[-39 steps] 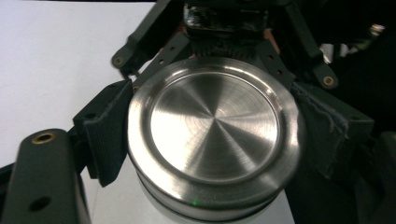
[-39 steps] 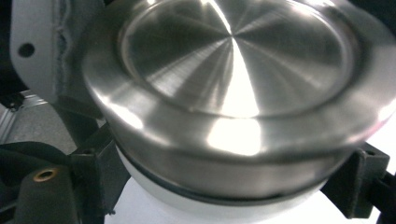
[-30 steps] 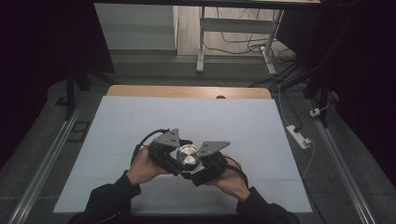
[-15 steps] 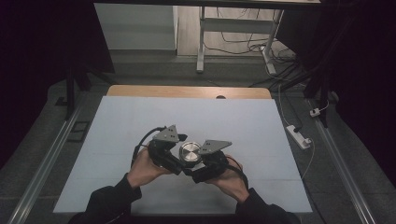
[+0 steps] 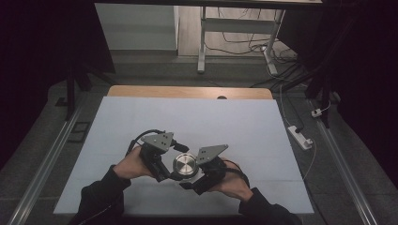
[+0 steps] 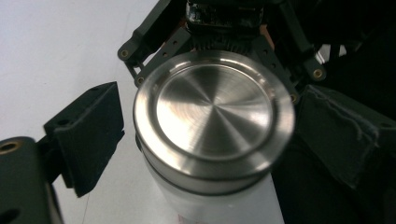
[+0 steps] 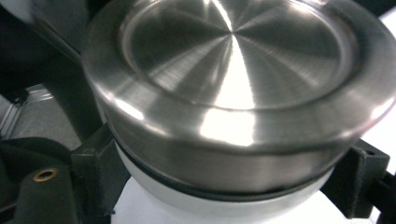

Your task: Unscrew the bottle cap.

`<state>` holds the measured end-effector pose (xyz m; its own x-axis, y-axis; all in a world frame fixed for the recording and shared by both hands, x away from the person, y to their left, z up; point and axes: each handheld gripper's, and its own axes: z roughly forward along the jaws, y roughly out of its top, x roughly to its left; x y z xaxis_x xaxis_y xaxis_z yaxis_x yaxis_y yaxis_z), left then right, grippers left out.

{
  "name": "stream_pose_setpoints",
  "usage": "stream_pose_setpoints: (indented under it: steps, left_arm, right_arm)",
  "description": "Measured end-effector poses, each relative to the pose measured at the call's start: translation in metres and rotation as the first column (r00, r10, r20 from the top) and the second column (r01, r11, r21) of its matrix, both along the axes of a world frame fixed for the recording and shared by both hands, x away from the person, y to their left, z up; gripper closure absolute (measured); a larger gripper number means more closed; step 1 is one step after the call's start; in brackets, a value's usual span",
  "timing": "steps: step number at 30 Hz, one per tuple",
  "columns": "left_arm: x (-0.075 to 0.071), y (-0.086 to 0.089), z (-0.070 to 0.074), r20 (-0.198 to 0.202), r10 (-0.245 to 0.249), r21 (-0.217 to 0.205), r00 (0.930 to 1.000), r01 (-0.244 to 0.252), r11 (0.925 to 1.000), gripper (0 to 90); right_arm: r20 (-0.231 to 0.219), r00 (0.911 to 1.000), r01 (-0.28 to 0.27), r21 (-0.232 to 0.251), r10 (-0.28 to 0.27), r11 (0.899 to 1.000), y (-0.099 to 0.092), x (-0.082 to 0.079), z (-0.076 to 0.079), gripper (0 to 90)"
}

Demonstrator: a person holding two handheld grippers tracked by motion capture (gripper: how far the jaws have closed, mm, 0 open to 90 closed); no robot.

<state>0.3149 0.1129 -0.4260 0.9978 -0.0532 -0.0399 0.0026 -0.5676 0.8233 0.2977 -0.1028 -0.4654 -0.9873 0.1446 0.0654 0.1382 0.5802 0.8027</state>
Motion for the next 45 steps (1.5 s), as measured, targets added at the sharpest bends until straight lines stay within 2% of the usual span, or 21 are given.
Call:
stream_pose_setpoints:
  steps: [6,11,12,15,18,19,20,25,26,28,29,30,32,33,34,36,37,38,40,41,45]
  left_arm:
    - [-0.005,-0.001,0.000,0.039,-0.026,-0.005,0.9989,0.027,0.9996,18.6]
    - [-0.006,-0.002,0.000,0.034,0.056,-0.005,0.9978,-0.056,0.9984,18.9]
    - [-0.005,-0.004,-0.001,0.026,0.119,-0.009,0.9926,-0.119,0.9929,18.9]
    - [-0.005,-0.010,-0.001,-0.005,0.212,-0.031,0.9773,-0.212,0.9768,19.7]
    - [-0.006,-0.016,-0.002,0.015,0.297,-0.029,0.9549,-0.296,0.9547,20.0]
    - [-0.006,-0.016,-0.002,0.015,0.297,-0.029,0.9549,-0.296,0.9547,20.1]
    - [-0.007,-0.020,-0.003,0.026,0.343,-0.024,0.9389,-0.343,0.9391,20.1]
    - [-0.011,-0.029,-0.008,0.028,0.459,-0.040,0.8882,-0.457,0.8883,20.0]
    - [-0.011,-0.029,-0.008,0.028,0.459,-0.040,0.8882,-0.457,0.8883,20.0]
    - [-0.012,-0.033,-0.010,0.029,0.494,-0.046,0.8689,-0.493,0.8691,20.0]
    - [-0.011,-0.034,-0.010,0.041,0.488,-0.033,0.8720,-0.487,0.8729,19.4]
    - [-0.009,-0.034,-0.009,0.035,0.466,-0.025,0.8842,-0.465,0.8849,16.1]
    - [-0.008,-0.033,-0.008,0.022,0.457,-0.021,0.8892,-0.457,0.8894,10.7]
    - [-0.006,-0.027,-0.003,0.012,0.420,-0.021,0.9074,-0.420,0.9074,4.1]
    - [-0.006,-0.027,-0.003,0.012,0.420,-0.021,0.9074,-0.420,0.9074,3.6]
    - [-0.003,-0.018,0.002,0.027,0.370,-0.015,0.9287,-0.370,0.9291,3.0]
    - [-0.002,-0.013,0.003,0.022,0.339,-0.015,0.9406,-0.339,0.9408,2.7]
    - [-0.001,-0.005,0.004,0.012,0.252,-0.017,0.9676,-0.252,0.9675,4.3]
    - [-0.001,-0.003,0.005,0.016,0.228,-0.010,0.9735,-0.228,0.9737,4.6]
    - [-0.001,0.000,0.004,0.016,0.167,-0.003,0.9859,-0.166,0.9860,4.9]
    - [0.000,0.002,0.002,-0.006,0.103,-0.017,0.9947,-0.103,0.9946,7.3]
  right_arm:
    - [0.006,0.9995,-0.032,0.010,0.032,0.999,0.002,-0.003,0.001,14.8]
    - [0.014,0.9994,0.031,0.001,-0.031,1.000,0.001,-0.002,0.002,14.8]
    - [0.017,0.9986,0.051,0.002,-0.051,0.999,0.001,0.000,0.002,14.8]
    - [0.026,0.9923,0.121,0.004,-0.121,0.993,0.000,0.002,0.001,14.8]
    - [0.058,0.9795,0.194,-0.013,-0.193,0.981,0.000,0.003,0.001,14.8]
    - [0.060,0.9753,0.214,-0.014,-0.213,0.977,-0.001,0.004,0.001,14.8]
    - [0.058,0.9714,0.232,-0.015,-0.230,0.973,-0.001,0.005,0.000,14.8]
    - [0.073,0.9466,0.316,-0.023,-0.314,0.948,-0.001,0.007,-0.003,14.8]
    - [0.075,0.9410,0.333,-0.025,-0.330,0.943,-0.001,0.008,-0.003,14.8]
    - [0.079,0.9351,0.348,-0.027,-0.345,0.937,-0.001,0.008,-0.003,14.8]
    - [0.081,0.9289,0.365,-0.030,-0.361,0.931,-0.001,0.009,-0.005,14.8]
    - [0.078,0.9299,0.363,-0.027,-0.360,0.932,-0.002,0.009,-0.005,14.8]
    - [0.071,0.9318,0.358,-0.020,-0.356,0.934,-0.003,0.010,-0.005,14.8]
    - [0.058,0.9395,0.339,-0.010,-0.338,0.941,-0.004,0.010,-0.003,14.8]
    - [0.058,0.9395,0.339,-0.010,-0.338,0.941,-0.004,0.010,-0.003,14.8]
    - [0.045,0.9525,0.301,0.004,-0.301,0.953,-0.006,0.011,-0.001,14.8]
    - [0.024,0.9660,0.257,0.012,-0.257,0.966,-0.008,0.011,0.000,14.8]
    - [0.015,0.9733,0.229,0.011,-0.229,0.973,-0.008,0.011,0.001,14.8]
    - [0.012,0.9799,0.199,0.015,-0.199,0.980,-0.007,0.010,0.001,14.8]
    - [0.006,0.9885,0.151,0.012,-0.151,0.988,-0.005,0.008,0.001,14.8]
    - [0.012,0.9968,0.079,0.002,-0.079,0.997,0.001,0.000,0.001,14.8]
